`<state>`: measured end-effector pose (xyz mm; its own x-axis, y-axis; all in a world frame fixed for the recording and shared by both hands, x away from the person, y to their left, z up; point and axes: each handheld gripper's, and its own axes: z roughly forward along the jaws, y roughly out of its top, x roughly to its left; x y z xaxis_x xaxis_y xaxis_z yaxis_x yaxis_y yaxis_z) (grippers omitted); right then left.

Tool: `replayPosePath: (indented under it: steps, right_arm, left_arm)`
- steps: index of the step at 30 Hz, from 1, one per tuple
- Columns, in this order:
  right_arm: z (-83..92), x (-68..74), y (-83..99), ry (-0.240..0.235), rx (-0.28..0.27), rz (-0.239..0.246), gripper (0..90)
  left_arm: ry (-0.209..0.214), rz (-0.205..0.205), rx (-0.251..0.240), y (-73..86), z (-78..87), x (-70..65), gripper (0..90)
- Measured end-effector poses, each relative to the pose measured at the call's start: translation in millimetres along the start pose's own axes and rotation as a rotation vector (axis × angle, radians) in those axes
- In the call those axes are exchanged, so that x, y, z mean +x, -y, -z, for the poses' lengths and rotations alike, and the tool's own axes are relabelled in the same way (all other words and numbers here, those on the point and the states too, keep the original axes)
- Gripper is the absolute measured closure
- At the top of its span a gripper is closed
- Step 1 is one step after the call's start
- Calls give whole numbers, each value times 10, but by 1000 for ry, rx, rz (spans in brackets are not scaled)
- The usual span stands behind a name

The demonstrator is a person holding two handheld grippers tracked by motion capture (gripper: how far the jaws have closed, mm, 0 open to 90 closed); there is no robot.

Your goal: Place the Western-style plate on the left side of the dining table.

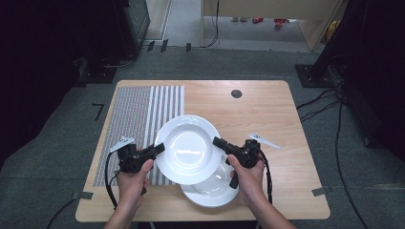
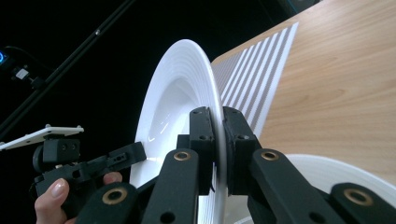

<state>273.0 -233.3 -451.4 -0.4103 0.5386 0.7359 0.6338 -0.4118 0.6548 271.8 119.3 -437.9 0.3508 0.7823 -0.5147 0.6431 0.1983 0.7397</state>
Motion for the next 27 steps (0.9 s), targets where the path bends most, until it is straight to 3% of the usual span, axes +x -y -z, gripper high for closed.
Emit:
replayPosePath:
  steps: [8, 18, 27]
  right_arm:
    - [-227, 81, -142, -24, 16, -12, 854]
    - [-547, 223, -326, -32, 39, -7, 864]
    - [-871, 266, -397, -40, 68, -25, 863]
  left_arm:
    - [-21, 14, -12, -214, 61, 92, 703]
    - [-42, 45, -33, -433, 83, 299, 695]
    - [-75, 60, -37, -599, 125, 503, 694]
